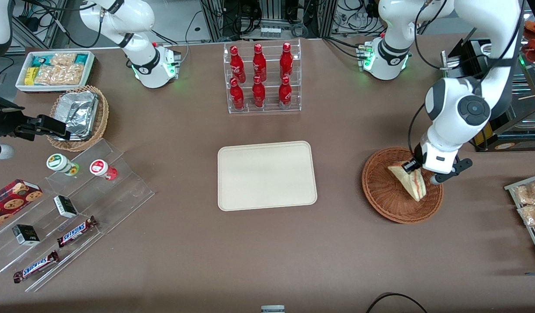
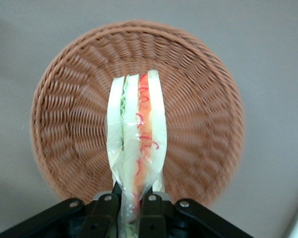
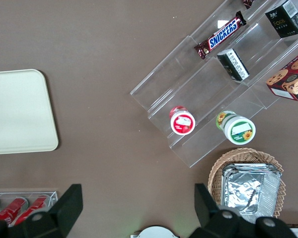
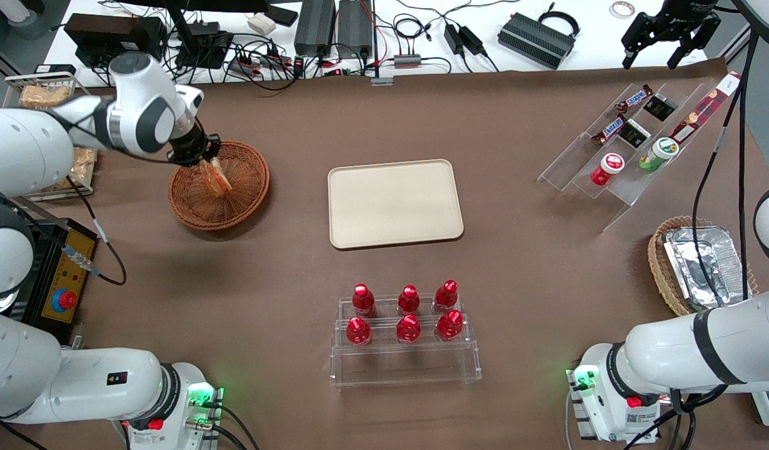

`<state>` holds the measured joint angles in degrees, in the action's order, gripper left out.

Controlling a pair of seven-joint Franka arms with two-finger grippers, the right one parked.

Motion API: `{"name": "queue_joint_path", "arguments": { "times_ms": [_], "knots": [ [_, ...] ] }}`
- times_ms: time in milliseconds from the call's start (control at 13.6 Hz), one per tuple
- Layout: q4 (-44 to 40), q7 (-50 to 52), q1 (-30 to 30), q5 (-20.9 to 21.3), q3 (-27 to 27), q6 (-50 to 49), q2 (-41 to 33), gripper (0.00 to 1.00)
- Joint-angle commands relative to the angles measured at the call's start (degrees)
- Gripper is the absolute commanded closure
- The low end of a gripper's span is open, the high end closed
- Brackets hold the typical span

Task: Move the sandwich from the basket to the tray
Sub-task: 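Lower the left gripper onto the sandwich and close on it, then lift the sandwich and carry it over the cream tray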

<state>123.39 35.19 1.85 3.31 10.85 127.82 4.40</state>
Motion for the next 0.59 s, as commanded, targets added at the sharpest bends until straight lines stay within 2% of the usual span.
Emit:
{"name": "queue_joint_path", "arguments": {
  "times_ms": [0, 221, 516],
  "knots": [
    [-13.14, 1.28, -0.27, 1.17, 6.36, -13.96, 1.57, 1.0],
    [-18.44, 1.37, -0.36, 1.08, 16.01, -18.65, 2.98, 1.0],
    [-21.24, 6.18, -0.45, 1.43, 27.1, -16.99, 8.5, 1.0]
  ]
}}
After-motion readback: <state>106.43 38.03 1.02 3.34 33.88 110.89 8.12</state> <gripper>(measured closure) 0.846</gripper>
